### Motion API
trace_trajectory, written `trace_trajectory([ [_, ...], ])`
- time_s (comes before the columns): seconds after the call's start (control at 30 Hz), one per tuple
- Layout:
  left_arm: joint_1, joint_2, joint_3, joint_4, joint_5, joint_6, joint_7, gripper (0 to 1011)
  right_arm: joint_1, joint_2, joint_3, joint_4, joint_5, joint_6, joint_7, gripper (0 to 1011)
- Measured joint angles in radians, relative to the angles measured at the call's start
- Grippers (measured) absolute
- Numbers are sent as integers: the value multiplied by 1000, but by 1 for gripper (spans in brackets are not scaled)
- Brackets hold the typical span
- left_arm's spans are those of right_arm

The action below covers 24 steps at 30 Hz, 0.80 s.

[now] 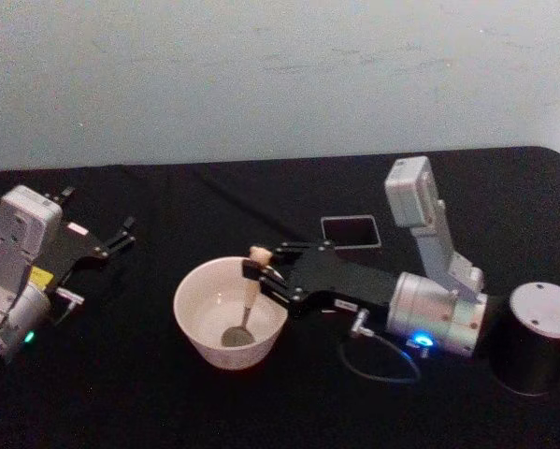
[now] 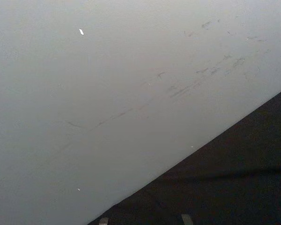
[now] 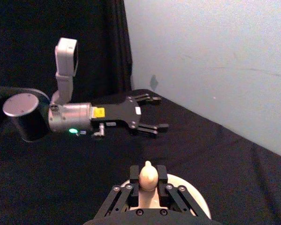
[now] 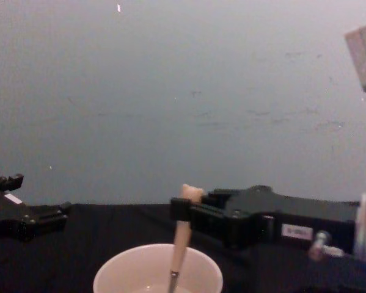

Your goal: Pick up the stirring spoon with one hand, stir inside the cup, then place it back in its original position.

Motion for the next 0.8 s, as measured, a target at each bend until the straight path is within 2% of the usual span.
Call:
trace_trajectory([
  [0.23, 0, 0, 0, 0, 0, 0, 0, 1001, 32, -58, -32, 29, 15, 39, -38, 222],
  [0.47, 0, 0, 0, 0, 0, 0, 0, 1001, 81, -123, -58, 102, -5, 49, -87, 222],
  [0.67, 0, 0, 0, 0, 0, 0, 0, 1002, 120, -168, -50, 174, -27, 41, -124, 222],
  [0.8, 0, 0, 0, 0, 0, 0, 0, 1001, 136, -181, -35, 205, -37, 34, -140, 222],
])
